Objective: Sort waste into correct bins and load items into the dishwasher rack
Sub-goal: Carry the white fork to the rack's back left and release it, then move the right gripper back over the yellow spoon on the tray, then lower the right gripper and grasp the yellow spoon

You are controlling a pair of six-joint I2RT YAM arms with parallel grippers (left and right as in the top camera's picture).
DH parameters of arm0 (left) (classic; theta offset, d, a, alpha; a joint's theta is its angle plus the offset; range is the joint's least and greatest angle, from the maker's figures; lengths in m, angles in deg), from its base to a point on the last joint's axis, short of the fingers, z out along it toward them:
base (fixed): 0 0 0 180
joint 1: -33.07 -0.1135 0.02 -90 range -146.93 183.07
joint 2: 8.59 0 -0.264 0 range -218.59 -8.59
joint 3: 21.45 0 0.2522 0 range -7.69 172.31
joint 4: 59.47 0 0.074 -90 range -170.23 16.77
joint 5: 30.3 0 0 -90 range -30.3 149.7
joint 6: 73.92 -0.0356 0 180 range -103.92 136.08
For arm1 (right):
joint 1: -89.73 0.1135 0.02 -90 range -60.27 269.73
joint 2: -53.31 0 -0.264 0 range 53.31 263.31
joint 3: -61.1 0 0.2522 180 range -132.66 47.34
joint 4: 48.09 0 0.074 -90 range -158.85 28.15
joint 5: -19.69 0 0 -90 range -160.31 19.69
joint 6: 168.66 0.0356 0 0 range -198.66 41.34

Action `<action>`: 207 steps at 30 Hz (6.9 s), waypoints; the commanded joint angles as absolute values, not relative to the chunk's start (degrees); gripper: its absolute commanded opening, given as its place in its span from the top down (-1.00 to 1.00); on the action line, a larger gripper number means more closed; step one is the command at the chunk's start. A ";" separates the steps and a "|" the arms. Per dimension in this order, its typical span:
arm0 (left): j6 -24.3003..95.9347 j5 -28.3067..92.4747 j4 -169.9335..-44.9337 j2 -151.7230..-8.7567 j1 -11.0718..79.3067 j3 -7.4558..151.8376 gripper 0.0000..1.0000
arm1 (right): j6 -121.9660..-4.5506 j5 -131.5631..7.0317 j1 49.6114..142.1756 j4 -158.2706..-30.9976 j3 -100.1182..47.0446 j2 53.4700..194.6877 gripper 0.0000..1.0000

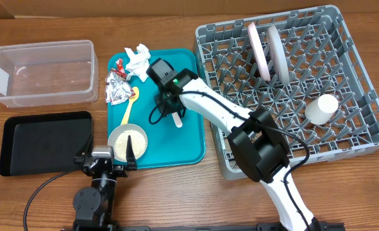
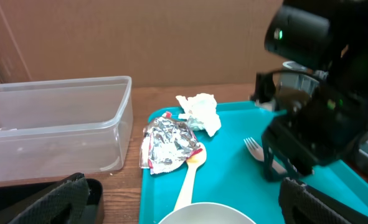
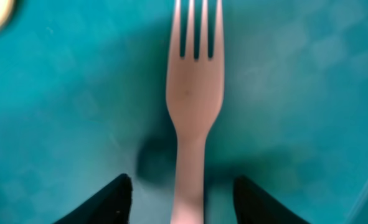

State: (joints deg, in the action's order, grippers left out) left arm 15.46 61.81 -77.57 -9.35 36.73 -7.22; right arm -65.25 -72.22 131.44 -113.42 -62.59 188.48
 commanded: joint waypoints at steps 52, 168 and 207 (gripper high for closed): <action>14.93 61.55 -77.46 -8.91 36.55 -7.41 -1.00 | -68.70 -74.25 116.58 -127.04 -80.64 178.58 0.81; 14.93 61.55 -77.46 -8.91 36.55 -7.41 -1.00 | -82.10 -55.92 129.13 -115.98 -71.35 189.16 0.28; 14.93 61.55 -77.46 -8.91 36.55 -7.41 -1.00 | -78.19 -43.24 125.37 -109.05 -67.84 189.18 0.49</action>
State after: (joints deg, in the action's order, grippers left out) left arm 15.46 61.81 -77.59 -9.35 36.73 -7.22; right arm -80.22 -45.64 126.42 -109.62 -67.99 192.33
